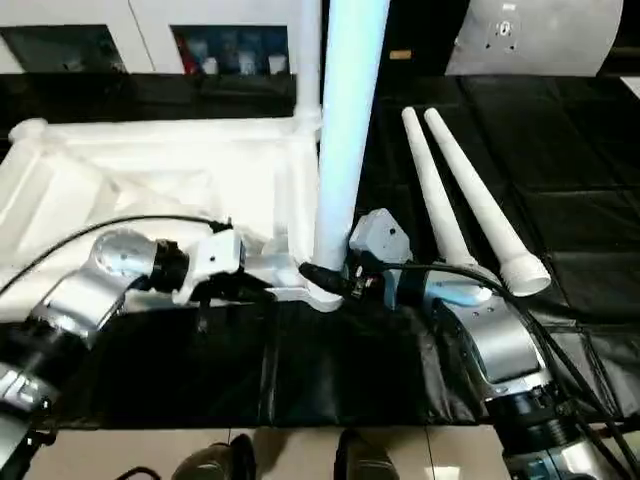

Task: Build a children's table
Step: Insert table leg to table base

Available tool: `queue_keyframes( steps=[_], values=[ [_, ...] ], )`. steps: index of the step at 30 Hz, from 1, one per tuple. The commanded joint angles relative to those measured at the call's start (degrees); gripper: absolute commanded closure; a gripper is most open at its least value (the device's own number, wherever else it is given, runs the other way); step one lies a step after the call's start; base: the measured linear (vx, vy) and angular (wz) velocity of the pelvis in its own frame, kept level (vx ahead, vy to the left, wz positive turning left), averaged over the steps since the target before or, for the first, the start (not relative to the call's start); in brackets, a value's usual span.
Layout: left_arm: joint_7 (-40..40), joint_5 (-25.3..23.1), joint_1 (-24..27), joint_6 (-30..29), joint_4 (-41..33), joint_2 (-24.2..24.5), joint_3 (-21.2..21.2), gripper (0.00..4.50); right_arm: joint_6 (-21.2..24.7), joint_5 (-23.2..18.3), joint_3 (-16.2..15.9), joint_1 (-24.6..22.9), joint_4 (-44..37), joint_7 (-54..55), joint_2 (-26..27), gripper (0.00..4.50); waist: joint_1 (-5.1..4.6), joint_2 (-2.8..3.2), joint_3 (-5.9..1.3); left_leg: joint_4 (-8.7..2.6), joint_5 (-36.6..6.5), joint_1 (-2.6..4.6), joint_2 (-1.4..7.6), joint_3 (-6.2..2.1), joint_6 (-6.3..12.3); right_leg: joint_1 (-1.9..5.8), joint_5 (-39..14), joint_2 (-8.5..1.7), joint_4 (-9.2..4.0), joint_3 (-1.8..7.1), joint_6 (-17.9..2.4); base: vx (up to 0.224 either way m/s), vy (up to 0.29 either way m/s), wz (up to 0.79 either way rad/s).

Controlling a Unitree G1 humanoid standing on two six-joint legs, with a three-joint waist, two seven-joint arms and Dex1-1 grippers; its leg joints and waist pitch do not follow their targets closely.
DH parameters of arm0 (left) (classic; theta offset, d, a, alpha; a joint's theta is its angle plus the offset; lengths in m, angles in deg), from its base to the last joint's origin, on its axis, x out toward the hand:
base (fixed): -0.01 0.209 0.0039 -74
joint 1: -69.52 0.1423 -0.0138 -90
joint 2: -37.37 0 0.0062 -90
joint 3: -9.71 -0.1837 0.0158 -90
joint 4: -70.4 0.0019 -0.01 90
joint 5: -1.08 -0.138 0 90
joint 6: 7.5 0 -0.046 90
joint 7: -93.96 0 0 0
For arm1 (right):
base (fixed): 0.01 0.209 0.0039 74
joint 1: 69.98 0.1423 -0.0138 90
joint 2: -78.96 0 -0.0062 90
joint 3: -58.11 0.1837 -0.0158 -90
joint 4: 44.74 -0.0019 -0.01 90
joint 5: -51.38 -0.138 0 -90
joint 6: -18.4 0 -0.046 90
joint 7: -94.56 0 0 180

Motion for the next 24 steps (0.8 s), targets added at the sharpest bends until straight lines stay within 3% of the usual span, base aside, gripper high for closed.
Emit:
queue_keyframes(
  steps=[1, 8, 10, 13, 14, 15, 16, 17, 18, 19, 20, 21, 24],
  values=[
    [2.8, -1.7, -3.1, 1.2, 1.2, 0.4, 1.1, 4.5, 6.7, 2.6, -9.0, -5.3, 5.5, -2.9, 0.9, 2.6, 0.2, 0.25, -1.4, -4.76, -27.8, 1.36, 4.01, -2.96, 0.21, 0.28, -35.7, -5.69, -4.49, 2.84, -6.8, 0.0, 0.0, 0.0],
    [3.3, -1.4, -0.6, -0.9, -1.1, 2.9, 3.0, 4.5, 5.5, 4.2, -7.7, -3.7, 8.1, 0.7, 3.2, 2.6, 0.15, 0.04, -1.46, -4.76, -27.0, 1.33, 4.22, -3.01, -0.17, 0.22, -38.0, -5.96, -4.39, 2.95, -7.4, 0.0, 0.0, 0.0],
    [4.5, -1.3, 1.9, -3.1, -4.3, 4.0, 4.1, 4.5, 5.6, 4.1, -6.3, -3.1, 9.1, 3.0, 4.6, 2.6, -0.21, 0.21, -1.28, -4.97, -27.2, 0.61, 4.16, -3.41, -0.43, 0.59, -39.1, -6.09, -4.23, 2.73, -7.1, 0.0, 0.0, 0.0],
    [7.5, -0.8, 7.8, -10.3, -13.1, 5.7, 6.6, 4.5, 5.2, 4.9, -4.4, -2.2, 10.8, 7.6, 6.8, 2.6, -0.64, 0.32, -1.34, -5.07, -28.1, 0.45, 4.19, -3.68, -1.11, 0.56, -39.6, -6.1, -4.01, 2.65, -6.7, -0.007, 0.007, -0.12],
    [9.9, -0.6, 12.5, -15.9, -20.6, 6.4, 8.4, 4.5, 5.1, 5.1, -3.1, -2.0, 11.5, 10.2, 8.2, 2.6, -0.9, 0.42, -1.3, -5.17, -28.3, 0.16, 4.09, -3.8, -1.07, 0.6, -39.7, -5.97, -4.04, 2.54, -6.4, -0.01, 0.014, -0.21],
    [12.2, -0.6, 16.4, -20.6, -26.7, 6.3, 9.9, 4.5, 4.8, 5.2, -2.4, -1.9, 12.0, 11.8, 9.3, 2.6, -1.63, 0.52, -1.18, -5.58, -27.3, -1.0, 4.33, -4.27, -1.55, 1.24, -37.0, -6.15, -3.0, 2.46, -7.6, -0.014, 0.025, -0.31],
    [12.2, -0.6, 16.4, -20.6, -26.7, 6.3, 9.9, 4.5, 4.8, 5.2, -2.4, -1.9, 12.0, 11.8, 9.3, 2.6, -1.63, 0.52, -1.18, -5.58, -27.3, -1.0, 4.33, -4.27, -1.55, 1.24, -37.0, -6.15, -3.0, 2.46, -7.6, -0.014, 0.025, -0.31],
    [13.2, -0.7, 18.0, -22.5, -29.3, 5.9, 10.4, 4.5, 4.5, 5.4, -2.2, -1.8, 12.3, 12.5, 9.7, 2.6, -1.75, 0.55, -0.86, -5.55, -29.9, -0.87, 3.9, -4.39, -1.08, 1.0, -40.9, -5.77, -3.88, 2.05, -5.7, -0.004, 0.031, -0.3],
    [14.8, -1.1, 20.5, -26.2, -33.8, 4.9, 11.0, 4.5, 3.9, 5.8, -1.9, -1.7, 12.9, 13.7, 10.3, 2.6, -1.78, 0.72, -0.97, -5.16, -31.6, 0.19, 3.68, -4.56, -1.18, 0.35, -42.0, -5.79, -4.22, 2.24, -5.2, 0.0, 0.0, 0.0],
    [16.1, -1.5, 21.9, -28.9, -36.7, 3.8, 11.2, 4.5, 3.6, 6.0, -1.6, -1.4, 13.5, 14.5, 10.8, 2.6, -2.06, 0.62, -1.15, -5.07, -29.8, -0.08, 3.85, -4.57, -1.16, 0.8, -38.6, -6.1, -4.0, 2.47, -6.5, 0.0, 0.0, 0.0],
    [18.3, -2.6, 24.2, -33.8, -42.4, 1.4, 10.5, 4.5, 3.1, 6.2, -1.1, -0.8, 14.7, 15.9, 11.7, 2.6, -2.11, 0.59, -1.14, -5.07, -29.0, 0.17, 3.99, -4.34, -0.86, 0.7, -36.5, -5.77, -3.97, 2.51, -7.2, 0.0, 0.0, 0.0],
    [19.4, -3.0, 24.7, -35.8, -44.7, -0.1, 9.8, 4.5, 2.9, 6.3, -0.9, -0.6, 15.1, 16.4, 12.0, 2.6, -2.04, 0.65, -1.0, -4.75, -29.3, 0.9, 3.75, -3.93, -0.3, 0.08, -36.2, -5.37, -4.48, 2.52, -7.4, 0.0, 0.0, 0.0],
    [21.3, -3.2, 25.0, -38.4, -47.2, -2.3, 8.6, 4.5, 2.4, 6.5, -1.0, -0.2, 15.5, 16.7, 12.4, 2.6, -1.86, 0.49, -1.14, -4.67, -27.6, 0.93, 3.68, -3.49, 0.27, 0.38, -31.5, -4.96, -4.12, 2.53, -9.0, 0.0, 0.0, 0.0]
  ],
)
